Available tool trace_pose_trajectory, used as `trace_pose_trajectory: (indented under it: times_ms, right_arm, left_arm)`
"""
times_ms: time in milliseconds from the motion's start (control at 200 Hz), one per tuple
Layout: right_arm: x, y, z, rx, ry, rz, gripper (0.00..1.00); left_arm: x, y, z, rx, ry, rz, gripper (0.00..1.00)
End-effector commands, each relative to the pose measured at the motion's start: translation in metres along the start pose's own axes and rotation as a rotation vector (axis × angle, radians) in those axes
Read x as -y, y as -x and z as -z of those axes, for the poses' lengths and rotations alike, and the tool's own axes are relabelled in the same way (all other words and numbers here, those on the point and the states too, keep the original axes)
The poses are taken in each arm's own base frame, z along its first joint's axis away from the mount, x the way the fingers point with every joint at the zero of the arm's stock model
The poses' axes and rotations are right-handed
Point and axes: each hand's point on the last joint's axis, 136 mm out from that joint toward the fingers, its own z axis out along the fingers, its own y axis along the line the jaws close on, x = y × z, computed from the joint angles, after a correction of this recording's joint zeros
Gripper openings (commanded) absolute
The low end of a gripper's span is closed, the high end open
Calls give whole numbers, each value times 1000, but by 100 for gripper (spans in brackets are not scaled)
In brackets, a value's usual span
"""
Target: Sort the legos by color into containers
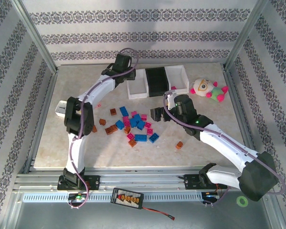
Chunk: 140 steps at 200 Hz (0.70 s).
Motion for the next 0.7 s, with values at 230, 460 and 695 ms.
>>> trace_pose_trajectory:
  times_ms: [230, 460, 695]
  right_arm:
    - [18, 17, 18, 101, -65, -65, 96]
    - [25, 24, 19, 102, -93, -83, 96]
    - [25, 7, -2, -16, -96, -95, 96]
  left_arm:
    - [11, -1, -42, -68, 3, -20, 27]
    - [18, 7, -35, -55, -31, -10, 58]
    - [30, 37, 11, 17, -80, -17, 89]
